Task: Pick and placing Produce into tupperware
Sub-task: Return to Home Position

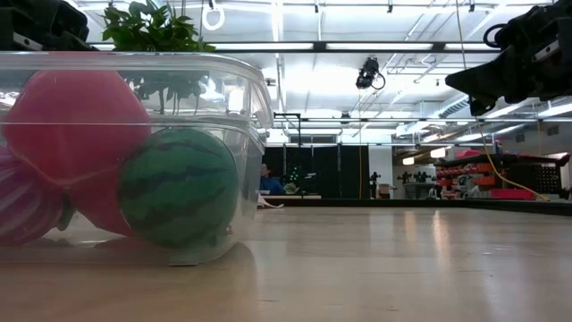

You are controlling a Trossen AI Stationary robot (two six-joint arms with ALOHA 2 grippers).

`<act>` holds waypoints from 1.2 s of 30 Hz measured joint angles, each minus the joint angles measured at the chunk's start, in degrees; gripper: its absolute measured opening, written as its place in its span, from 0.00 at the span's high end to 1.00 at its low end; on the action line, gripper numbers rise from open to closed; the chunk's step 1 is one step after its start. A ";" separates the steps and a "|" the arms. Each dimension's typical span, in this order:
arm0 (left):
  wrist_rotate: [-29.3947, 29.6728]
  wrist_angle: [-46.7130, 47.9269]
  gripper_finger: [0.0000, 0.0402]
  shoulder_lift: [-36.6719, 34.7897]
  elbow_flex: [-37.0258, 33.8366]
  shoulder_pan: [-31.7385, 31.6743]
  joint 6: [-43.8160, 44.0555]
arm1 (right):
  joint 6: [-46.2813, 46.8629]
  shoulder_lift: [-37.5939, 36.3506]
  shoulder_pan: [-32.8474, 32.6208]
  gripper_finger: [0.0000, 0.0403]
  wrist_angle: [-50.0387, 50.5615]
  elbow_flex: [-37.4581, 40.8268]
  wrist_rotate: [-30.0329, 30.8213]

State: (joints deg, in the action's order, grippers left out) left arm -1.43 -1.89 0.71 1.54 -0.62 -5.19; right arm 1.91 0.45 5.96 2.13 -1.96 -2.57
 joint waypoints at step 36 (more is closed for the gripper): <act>0.00 0.00 0.92 0.02 0.00 0.00 0.00 | 0.00 -0.02 0.00 0.97 -0.01 -0.02 -0.02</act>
State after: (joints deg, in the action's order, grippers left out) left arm -1.43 -1.89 0.73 1.54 -0.62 -5.19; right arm 1.91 0.43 5.96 2.12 -1.98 -2.59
